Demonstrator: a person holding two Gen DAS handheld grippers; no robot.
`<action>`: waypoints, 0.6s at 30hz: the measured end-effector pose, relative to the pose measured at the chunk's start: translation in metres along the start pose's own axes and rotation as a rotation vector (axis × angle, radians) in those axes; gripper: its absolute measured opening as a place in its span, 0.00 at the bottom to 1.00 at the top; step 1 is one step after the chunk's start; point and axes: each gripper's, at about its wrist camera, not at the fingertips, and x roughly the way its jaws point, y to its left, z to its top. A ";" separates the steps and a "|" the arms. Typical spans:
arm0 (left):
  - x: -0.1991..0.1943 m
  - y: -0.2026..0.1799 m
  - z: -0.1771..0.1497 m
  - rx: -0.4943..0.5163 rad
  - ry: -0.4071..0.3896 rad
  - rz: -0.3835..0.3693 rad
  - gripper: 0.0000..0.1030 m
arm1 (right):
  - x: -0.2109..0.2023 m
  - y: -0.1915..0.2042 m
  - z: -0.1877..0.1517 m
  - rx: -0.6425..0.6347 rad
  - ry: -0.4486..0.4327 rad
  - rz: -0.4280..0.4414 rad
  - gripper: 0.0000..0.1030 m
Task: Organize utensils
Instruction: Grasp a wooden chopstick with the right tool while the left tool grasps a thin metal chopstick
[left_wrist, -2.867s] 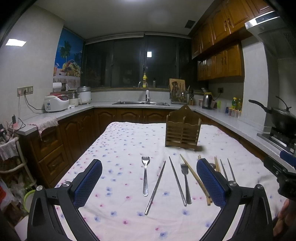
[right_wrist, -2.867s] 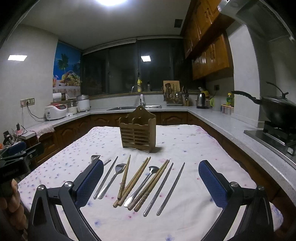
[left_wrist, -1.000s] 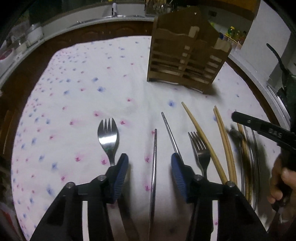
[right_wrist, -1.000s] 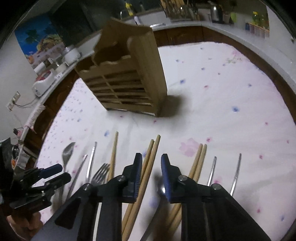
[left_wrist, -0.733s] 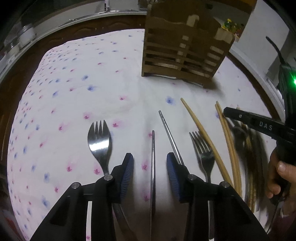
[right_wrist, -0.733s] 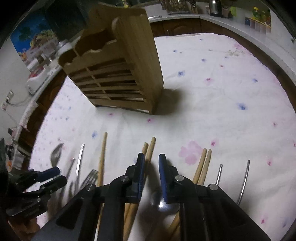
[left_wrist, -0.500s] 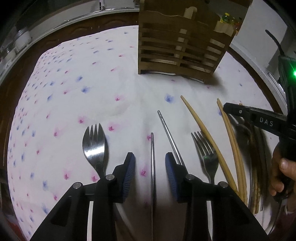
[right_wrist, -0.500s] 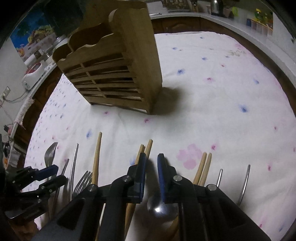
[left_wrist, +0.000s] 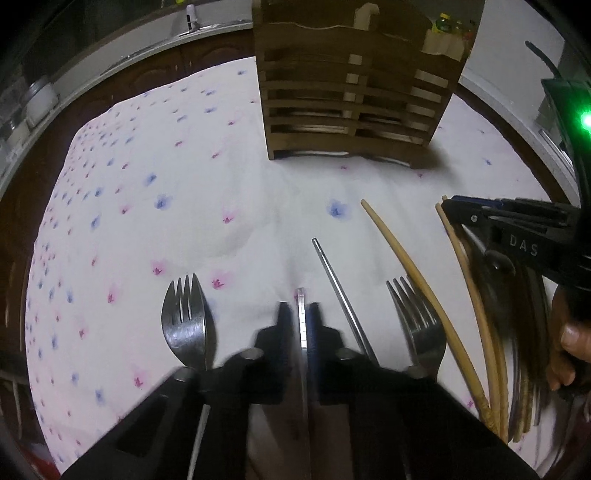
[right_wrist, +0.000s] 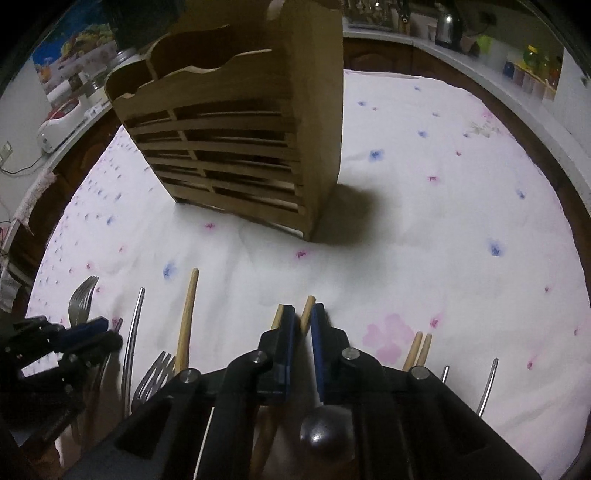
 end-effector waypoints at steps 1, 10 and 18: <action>-0.001 0.002 0.000 -0.013 0.000 -0.008 0.03 | -0.001 -0.003 0.000 0.024 0.000 0.026 0.07; -0.063 0.017 -0.014 -0.083 -0.109 -0.071 0.01 | -0.065 -0.010 -0.007 0.084 -0.117 0.164 0.06; -0.138 0.028 -0.040 -0.122 -0.230 -0.122 0.01 | -0.120 -0.001 -0.015 0.065 -0.213 0.223 0.05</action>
